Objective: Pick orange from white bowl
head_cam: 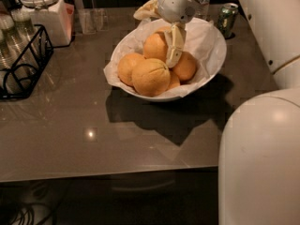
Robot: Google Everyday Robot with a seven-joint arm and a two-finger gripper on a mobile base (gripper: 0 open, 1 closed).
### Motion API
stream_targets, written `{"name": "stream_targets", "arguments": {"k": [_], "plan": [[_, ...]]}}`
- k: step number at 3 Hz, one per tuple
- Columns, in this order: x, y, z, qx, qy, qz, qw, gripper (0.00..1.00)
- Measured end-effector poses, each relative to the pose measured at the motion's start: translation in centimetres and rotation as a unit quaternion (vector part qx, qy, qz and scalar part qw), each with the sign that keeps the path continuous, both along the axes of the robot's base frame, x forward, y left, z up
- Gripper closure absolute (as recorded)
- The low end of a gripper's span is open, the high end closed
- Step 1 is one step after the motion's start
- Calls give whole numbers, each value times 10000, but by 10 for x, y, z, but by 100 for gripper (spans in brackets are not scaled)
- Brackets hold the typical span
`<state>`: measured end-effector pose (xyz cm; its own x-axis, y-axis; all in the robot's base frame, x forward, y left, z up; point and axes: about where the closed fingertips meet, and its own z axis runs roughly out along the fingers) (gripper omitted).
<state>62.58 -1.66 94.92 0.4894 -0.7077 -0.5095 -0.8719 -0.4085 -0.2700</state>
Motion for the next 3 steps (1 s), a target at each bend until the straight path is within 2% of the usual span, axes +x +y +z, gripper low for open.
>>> {"name": "stream_targets", "arguments": {"k": [1, 2, 3], "plan": [[-15, -4, -14, -57, 450, -197, 9988, 0], [-5, 3, -15, 47, 334, -280, 9990, 0], [-5, 3, -15, 47, 334, -280, 9990, 19]]}}
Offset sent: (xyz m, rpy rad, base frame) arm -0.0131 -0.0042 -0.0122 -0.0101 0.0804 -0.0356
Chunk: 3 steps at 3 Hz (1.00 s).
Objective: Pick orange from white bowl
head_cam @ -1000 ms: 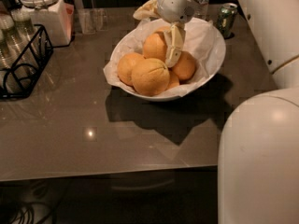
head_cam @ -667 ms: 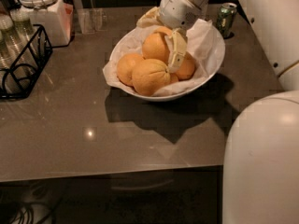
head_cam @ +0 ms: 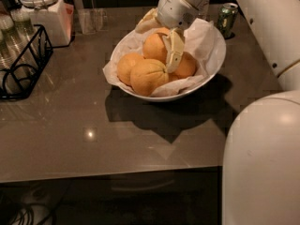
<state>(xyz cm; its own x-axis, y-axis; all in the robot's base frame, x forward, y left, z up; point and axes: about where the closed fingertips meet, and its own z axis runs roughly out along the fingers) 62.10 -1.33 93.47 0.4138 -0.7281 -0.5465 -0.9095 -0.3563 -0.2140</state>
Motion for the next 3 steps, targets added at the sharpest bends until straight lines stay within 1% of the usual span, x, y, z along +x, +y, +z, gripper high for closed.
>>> {"name": "stream_targets", "arguments": {"k": [3], "plan": [[0, 0, 0, 0, 0, 0, 10000, 89]]}}
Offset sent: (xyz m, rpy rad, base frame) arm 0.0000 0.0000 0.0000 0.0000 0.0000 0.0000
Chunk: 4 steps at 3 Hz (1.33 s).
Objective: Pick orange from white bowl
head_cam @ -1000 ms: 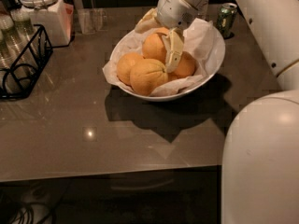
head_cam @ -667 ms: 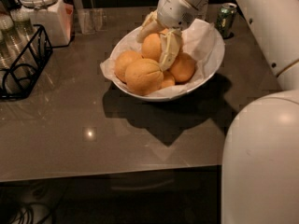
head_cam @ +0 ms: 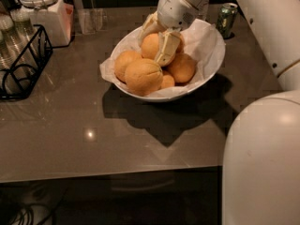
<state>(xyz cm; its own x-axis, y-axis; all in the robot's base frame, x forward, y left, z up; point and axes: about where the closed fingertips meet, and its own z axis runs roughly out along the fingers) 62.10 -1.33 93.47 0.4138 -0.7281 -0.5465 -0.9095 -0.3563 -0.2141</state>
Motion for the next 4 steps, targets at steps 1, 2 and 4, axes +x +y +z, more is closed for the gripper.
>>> {"name": "stream_targets", "arguments": {"k": [1, 2, 4], "plan": [[0, 0, 0, 0, 0, 0, 10000, 100], [-3, 2, 16, 414, -249, -140, 9987, 100], [-45, 3, 51, 1283, -670, -160, 9893, 100]]}}
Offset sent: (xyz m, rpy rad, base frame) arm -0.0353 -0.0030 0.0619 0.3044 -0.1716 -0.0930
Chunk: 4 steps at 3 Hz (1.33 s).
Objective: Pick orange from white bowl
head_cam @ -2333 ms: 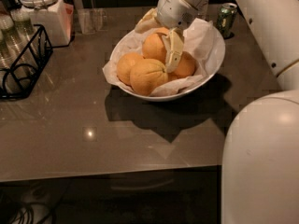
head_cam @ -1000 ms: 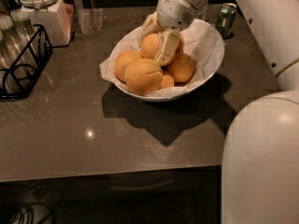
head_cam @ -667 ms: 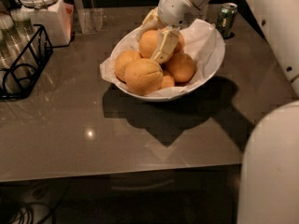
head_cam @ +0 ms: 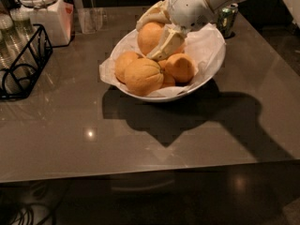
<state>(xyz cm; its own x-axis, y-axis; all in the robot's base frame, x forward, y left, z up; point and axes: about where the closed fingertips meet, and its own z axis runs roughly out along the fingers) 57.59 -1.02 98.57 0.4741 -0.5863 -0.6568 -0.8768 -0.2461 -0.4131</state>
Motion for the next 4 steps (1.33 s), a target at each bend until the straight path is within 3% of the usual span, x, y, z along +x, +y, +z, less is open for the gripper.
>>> {"name": "stream_targets", "arguments": {"k": [2, 3, 4], "plan": [[-21, -4, 1, 223, -81, -222, 9995, 100], [-15, 1, 2, 230, -61, -165, 9996, 100], [3, 2, 26, 208, -266, -144, 9993, 100]]}}
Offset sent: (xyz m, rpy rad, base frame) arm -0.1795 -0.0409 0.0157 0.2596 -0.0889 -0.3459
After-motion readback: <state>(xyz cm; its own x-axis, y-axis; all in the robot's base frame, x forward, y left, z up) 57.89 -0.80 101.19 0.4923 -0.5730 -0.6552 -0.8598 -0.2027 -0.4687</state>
